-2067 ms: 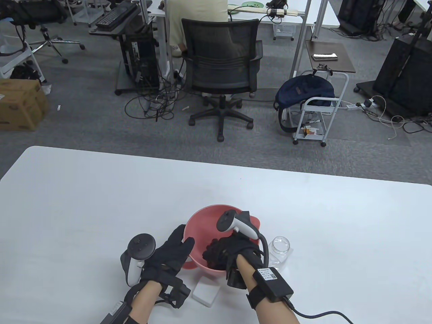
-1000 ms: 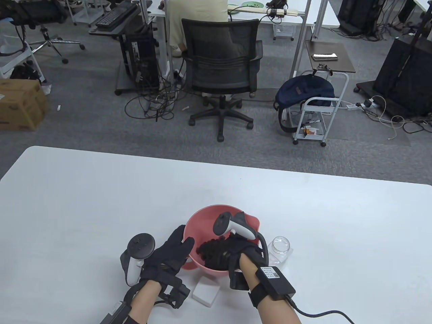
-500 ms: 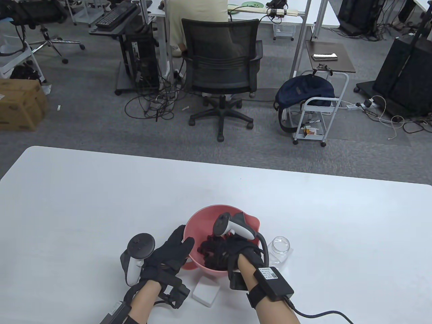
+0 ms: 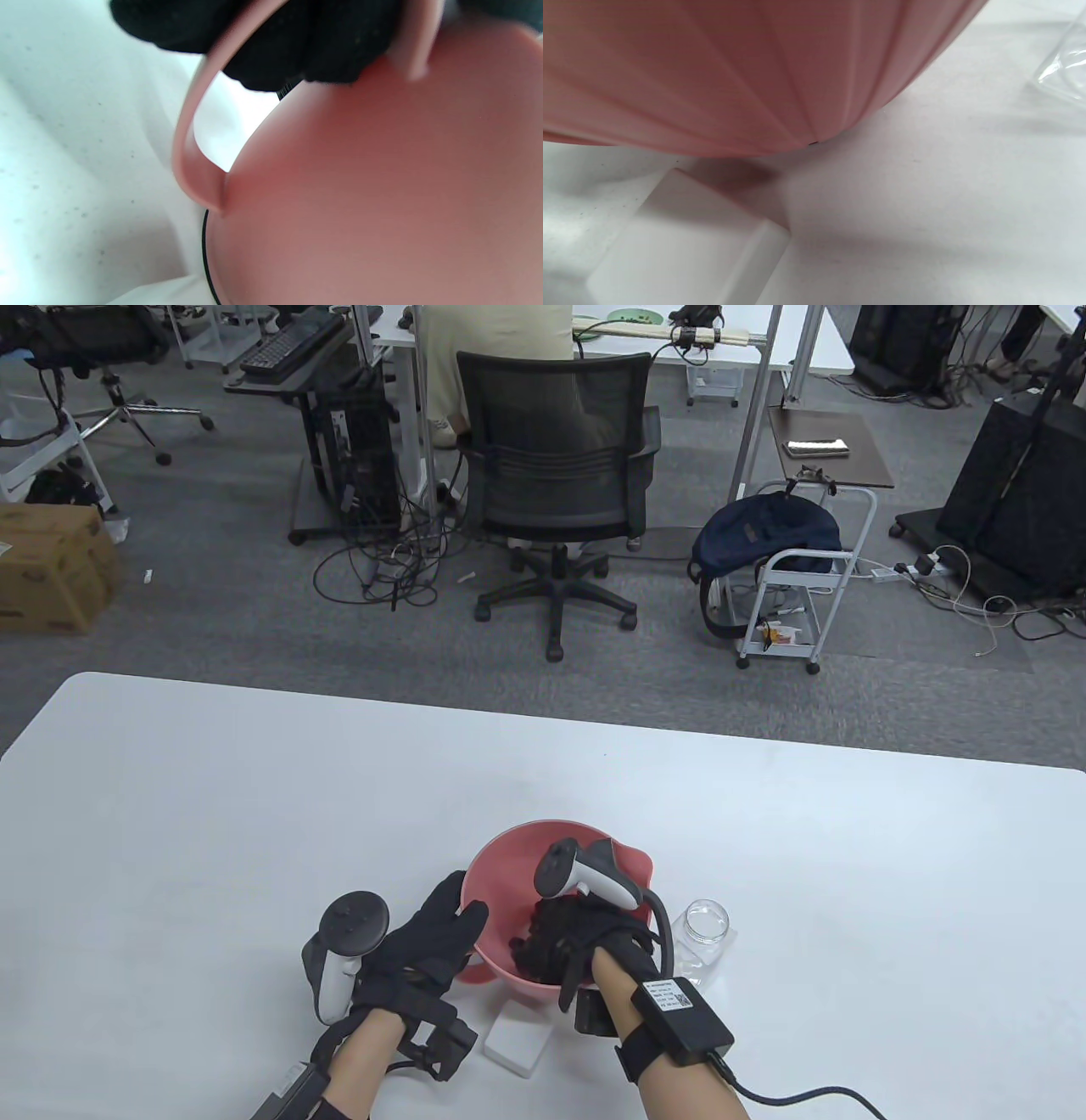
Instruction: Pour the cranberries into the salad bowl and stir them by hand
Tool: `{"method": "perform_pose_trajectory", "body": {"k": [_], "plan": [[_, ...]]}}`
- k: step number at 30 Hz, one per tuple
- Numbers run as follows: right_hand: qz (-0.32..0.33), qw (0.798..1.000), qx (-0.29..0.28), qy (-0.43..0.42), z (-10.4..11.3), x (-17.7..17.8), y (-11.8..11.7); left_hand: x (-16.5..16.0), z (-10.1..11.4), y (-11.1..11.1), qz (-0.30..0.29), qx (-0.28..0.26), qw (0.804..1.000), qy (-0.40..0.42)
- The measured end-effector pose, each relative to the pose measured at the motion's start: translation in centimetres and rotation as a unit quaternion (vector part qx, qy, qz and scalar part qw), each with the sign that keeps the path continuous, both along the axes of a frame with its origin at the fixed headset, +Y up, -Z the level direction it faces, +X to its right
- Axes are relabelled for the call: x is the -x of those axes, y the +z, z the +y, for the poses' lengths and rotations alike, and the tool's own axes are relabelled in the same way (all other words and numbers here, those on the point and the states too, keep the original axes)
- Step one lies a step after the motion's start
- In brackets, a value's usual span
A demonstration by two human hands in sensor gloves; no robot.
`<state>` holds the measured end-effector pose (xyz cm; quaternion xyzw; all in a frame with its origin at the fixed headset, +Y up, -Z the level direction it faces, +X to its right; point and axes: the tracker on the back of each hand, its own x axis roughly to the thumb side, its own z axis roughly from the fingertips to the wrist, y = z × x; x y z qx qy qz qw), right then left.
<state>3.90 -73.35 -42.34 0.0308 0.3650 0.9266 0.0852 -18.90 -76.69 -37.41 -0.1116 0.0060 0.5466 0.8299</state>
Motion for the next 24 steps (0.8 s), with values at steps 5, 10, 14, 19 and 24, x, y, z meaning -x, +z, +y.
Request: {"method": "perform_pose_trajectory", "body": {"k": [5, 10, 14, 19, 24], "plan": [[-0.006, 1.0, -0.021, 0.011, 0.07, -0.04, -0.05, 0.01, 0.0, 0.0, 0.0, 0.001, 1.0, 0.001], [-0.011, 0.999, -0.032, 0.025, 0.17, -0.1, -0.02, 0.02, 0.0, 0.0, 0.0, 0.001, 1.0, 0.001], [-0.011, 0.999, -0.024, 0.028, 0.04, -0.11, -0.1, 0.02, -0.01, 0.0, 0.0, 0.001, 1.0, 0.001], [-0.005, 1.0, -0.01, 0.026, -0.06, -0.08, -0.08, 0.02, -0.03, 0.0, 0.0, 0.002, 1.0, 0.003], [0.004, 1.0, 0.007, 0.016, -0.17, -0.05, -0.11, 0.02, -0.05, -0.02, 0.0, 0.003, 1.0, 0.004]]}}
